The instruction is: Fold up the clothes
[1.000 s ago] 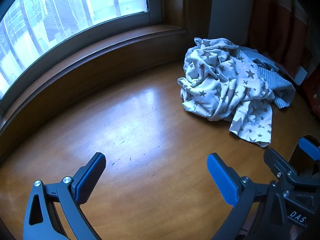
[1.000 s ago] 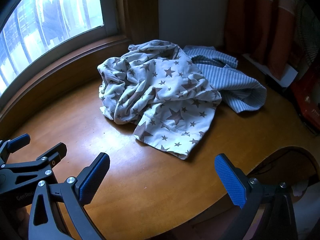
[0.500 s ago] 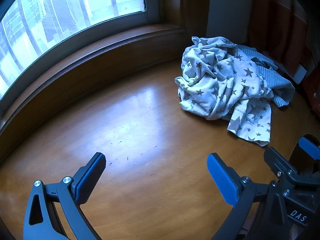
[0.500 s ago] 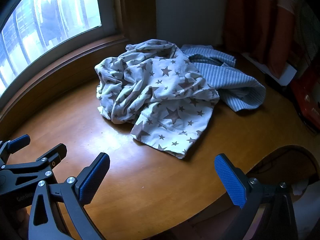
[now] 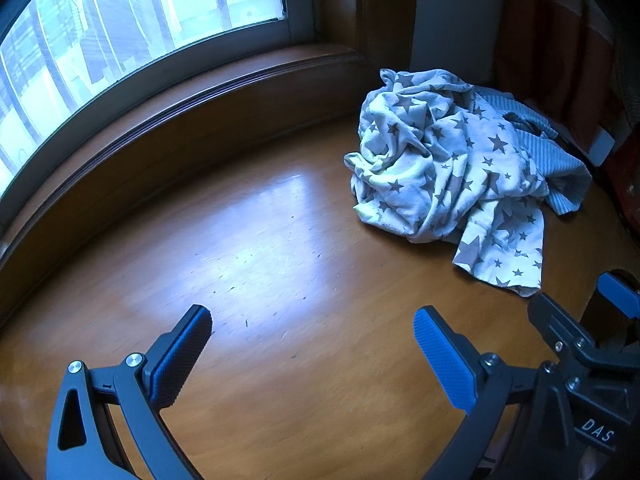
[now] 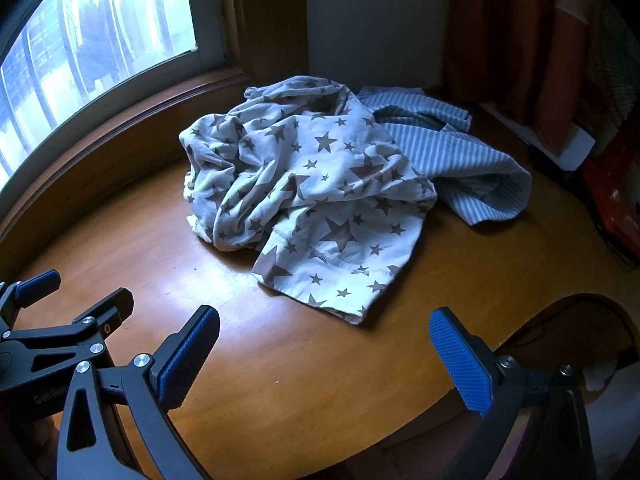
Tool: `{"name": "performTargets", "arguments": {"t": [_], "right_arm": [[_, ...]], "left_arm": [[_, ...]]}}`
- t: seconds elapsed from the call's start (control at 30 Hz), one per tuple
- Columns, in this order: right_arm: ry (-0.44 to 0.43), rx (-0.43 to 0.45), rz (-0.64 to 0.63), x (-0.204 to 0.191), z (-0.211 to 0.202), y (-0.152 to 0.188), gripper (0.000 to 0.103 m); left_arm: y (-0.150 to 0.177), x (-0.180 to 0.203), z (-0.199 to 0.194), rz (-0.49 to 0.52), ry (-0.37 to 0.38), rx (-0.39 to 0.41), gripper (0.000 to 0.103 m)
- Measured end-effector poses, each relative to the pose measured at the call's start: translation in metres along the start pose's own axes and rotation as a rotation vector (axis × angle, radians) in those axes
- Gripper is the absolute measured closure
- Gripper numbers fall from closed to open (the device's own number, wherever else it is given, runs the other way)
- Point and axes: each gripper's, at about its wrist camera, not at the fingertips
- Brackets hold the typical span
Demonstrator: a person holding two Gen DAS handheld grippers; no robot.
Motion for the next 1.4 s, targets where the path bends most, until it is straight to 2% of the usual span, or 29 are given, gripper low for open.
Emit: {"name": "performTargets", "arguments": {"t": [0.5,0.67,0.8,0.97,1.13,1.3,1.37,1.4], "right_arm": [[-0.019,-0.019,-0.015,0.013,0.017,-0.014,0.000],[-0.054,-0.018,-0.017,0.018,0.023,-0.020,0.000],[-0.102,-0.002,-0.038,0.021,0.027,-0.029,0.000],[-0.165,0.024,-0.002,0.035,0.038,-0.048,0.000],[-0.126,0.043,-0.028,0.043,0.051,-0.063,0.000],[-0.150,0.039,-0.008,0.051,0.067,-0.071,0.000],[-0.170,0.025,0.007,0.053,0.076,-0.073,0.003],[-0.183,0.015,0.015,0.054,0.081,-0.074,0.009]], "left_arm": [[-0.011,0.011,0.014,0.000,-0.017,-0.019,0.000],[-0.020,0.014,0.021,0.002,0.021,-0.015,0.000],[-0.030,0.019,0.028,0.012,0.064,0.015,0.000],[-0.046,0.032,0.033,0.058,0.074,0.065,0.000],[-0.064,0.043,0.045,0.099,0.106,0.071,0.001],[-0.079,0.048,0.057,0.134,0.124,0.083,0.001],[-0.083,0.049,0.065,0.128,0.149,0.061,0.005],[-0.085,0.048,0.068,0.121,0.173,0.053,0.014]]}}
Point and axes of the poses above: each gripper's, at about its wrist camera, not at the fingertips, and z roughly the way its jaws point, x to its right, y to its underside, and after that the axes turned 8 degrees about -y, right-handed
